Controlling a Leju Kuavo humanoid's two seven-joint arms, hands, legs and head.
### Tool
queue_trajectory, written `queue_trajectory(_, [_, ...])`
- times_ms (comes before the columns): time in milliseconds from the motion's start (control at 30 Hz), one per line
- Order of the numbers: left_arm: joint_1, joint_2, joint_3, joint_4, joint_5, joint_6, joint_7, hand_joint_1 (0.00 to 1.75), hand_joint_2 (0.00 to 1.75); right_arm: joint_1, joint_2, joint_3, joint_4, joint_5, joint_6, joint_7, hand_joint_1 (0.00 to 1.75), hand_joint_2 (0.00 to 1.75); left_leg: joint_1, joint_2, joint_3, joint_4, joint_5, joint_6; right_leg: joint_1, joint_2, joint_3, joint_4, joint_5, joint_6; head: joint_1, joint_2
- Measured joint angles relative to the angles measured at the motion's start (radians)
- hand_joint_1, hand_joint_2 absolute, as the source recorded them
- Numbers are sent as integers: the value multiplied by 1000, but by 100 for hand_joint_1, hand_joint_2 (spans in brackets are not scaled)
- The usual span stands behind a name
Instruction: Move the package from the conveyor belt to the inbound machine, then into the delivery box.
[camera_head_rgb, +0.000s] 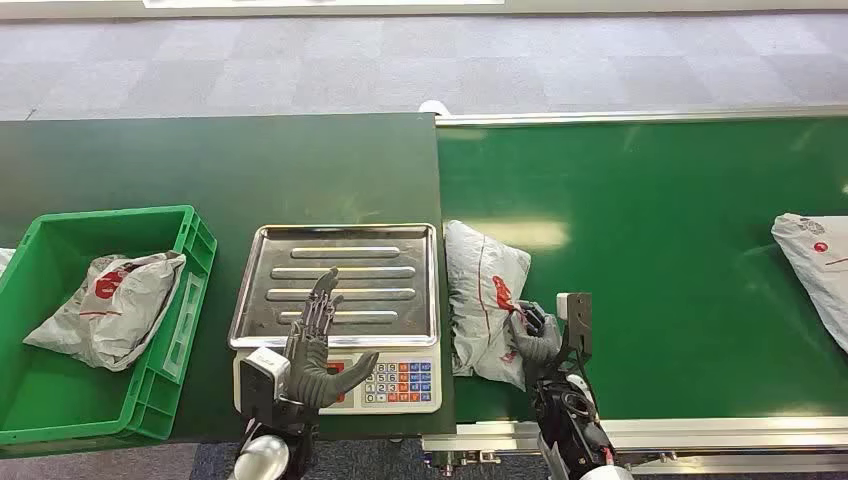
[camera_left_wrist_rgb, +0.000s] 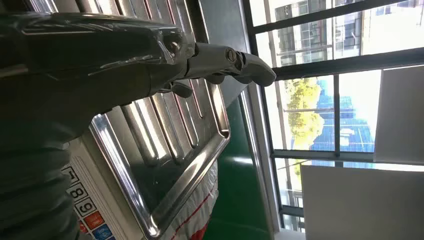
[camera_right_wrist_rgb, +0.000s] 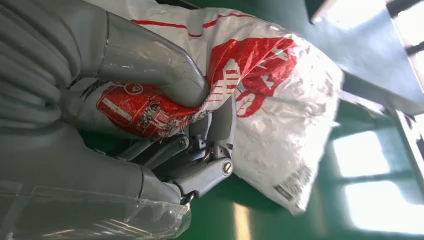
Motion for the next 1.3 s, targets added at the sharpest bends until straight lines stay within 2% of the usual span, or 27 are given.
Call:
queue_trajectory(167, [1,4,4,0,6,12,-1,0,175,22,1,-1,-89,9,-98,-25,175,175,0,0,0,0,0,0,0,0,0,0,0,0,0,0])
queue_trajectory(300, [7,7,6,-3,7,16,-5,0,175,71,0,1,-228,64,-242,-62,175,175,0,0,-1,0,0,0,0,0,-1,0,0,0,0,0])
queue_trajectory(400, [14,9,7,-4,6,23,-11,0,175,133,0,10,-381,146,-370,-85,175,175,0,-1,-1,0,0,0,0,0,-2,0,0,0,0,0])
queue_trajectory(600, [18,9,9,-4,1,24,-28,0,175,244,1,40,-662,313,-554,-146,175,175,0,0,-2,0,0,0,0,0,-3,0,0,0,0,0])
queue_trajectory(767, [5,10,11,1,-4,17,-60,0,175,318,8,121,-901,526,-701,-188,175,175,0,2,-2,0,0,0,0,2,-4,1,0,0,0,0])
queue_trajectory(867, [-17,10,13,8,-5,15,-72,0,175,306,19,172,-958,568,-678,-145,175,175,0,2,-2,0,0,-1,0,2,-4,1,1,-1,0,0])
queue_trajectory(1167, [-46,16,43,-11,-2,27,-62,0,175,180,23,319,-917,607,-325,67,175,175,0,2,-2,0,3,-2,0,2,-4,2,2,-2,0,0])
queue_trajectory(1300, [-48,20,70,-34,-5,30,-47,0,175,153,24,373,-862,632,-233,112,175,175,0,2,-3,0,3,-2,0,2,-5,2,2,-2,0,0])
